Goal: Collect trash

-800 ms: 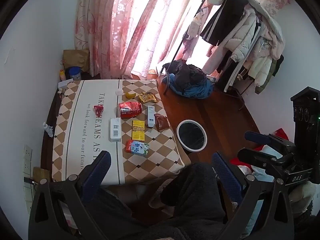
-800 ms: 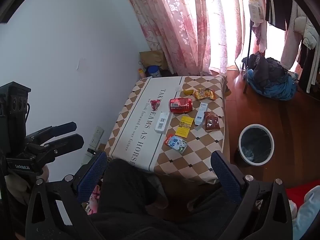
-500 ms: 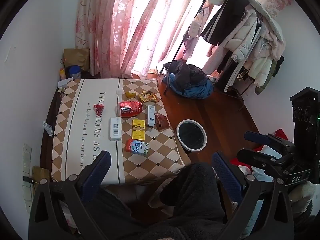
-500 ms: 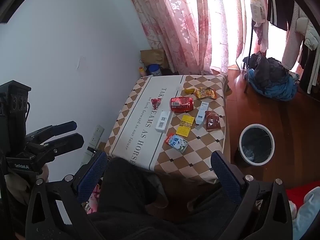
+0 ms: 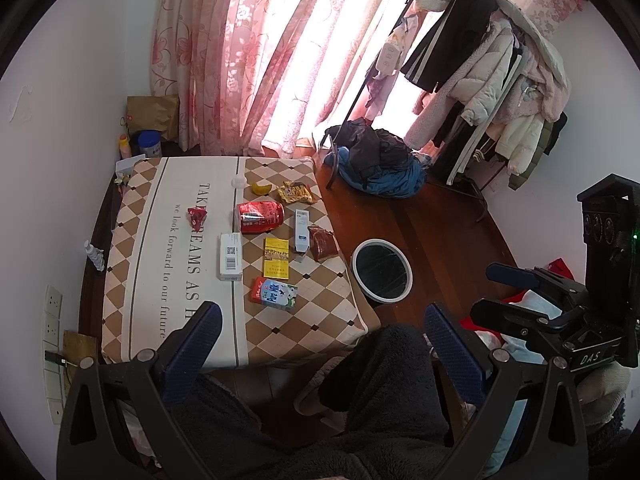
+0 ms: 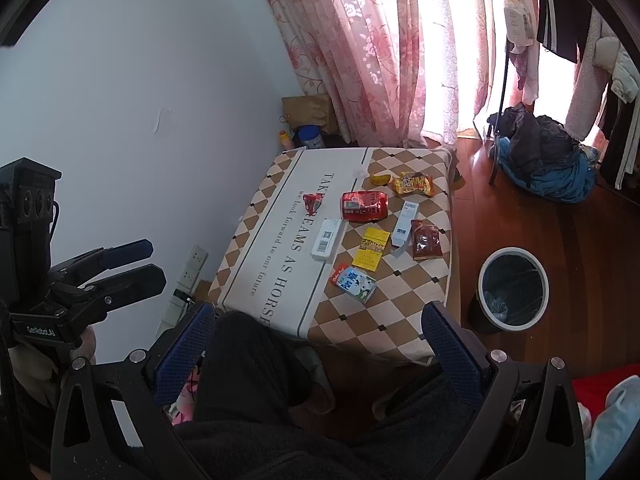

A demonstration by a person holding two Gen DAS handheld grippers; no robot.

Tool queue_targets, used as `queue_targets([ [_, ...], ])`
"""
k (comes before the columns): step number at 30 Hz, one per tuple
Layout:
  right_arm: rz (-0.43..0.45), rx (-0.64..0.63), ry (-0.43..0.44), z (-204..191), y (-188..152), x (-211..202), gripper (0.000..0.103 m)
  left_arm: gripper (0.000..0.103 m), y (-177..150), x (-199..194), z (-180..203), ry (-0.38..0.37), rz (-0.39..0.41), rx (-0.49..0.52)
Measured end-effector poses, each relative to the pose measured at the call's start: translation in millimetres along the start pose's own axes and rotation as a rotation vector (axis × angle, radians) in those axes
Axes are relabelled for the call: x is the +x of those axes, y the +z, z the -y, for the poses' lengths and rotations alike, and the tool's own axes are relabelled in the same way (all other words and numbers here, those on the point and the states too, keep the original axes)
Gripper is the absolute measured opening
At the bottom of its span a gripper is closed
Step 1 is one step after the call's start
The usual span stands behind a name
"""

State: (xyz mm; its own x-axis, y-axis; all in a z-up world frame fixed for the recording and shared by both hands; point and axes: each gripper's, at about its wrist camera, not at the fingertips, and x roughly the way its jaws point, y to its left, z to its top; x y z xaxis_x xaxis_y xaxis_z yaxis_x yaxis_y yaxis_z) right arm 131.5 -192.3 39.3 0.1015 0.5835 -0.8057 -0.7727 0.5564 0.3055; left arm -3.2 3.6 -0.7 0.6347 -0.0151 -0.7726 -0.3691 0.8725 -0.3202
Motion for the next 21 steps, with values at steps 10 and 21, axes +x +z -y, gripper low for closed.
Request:
queue_targets([
  [10,-0.006,-0.004,0.001,0.4,1.3,1.6,0.103,0.103,-6.3,0.4,3.6,0.008,0.000,-0.020],
  [21,-0.009,-0.018,0.001,-1.7,4.7,4.9,0.103,0.103,-3.7,-0.7,0.0,0.013,0.005,-0.024],
])
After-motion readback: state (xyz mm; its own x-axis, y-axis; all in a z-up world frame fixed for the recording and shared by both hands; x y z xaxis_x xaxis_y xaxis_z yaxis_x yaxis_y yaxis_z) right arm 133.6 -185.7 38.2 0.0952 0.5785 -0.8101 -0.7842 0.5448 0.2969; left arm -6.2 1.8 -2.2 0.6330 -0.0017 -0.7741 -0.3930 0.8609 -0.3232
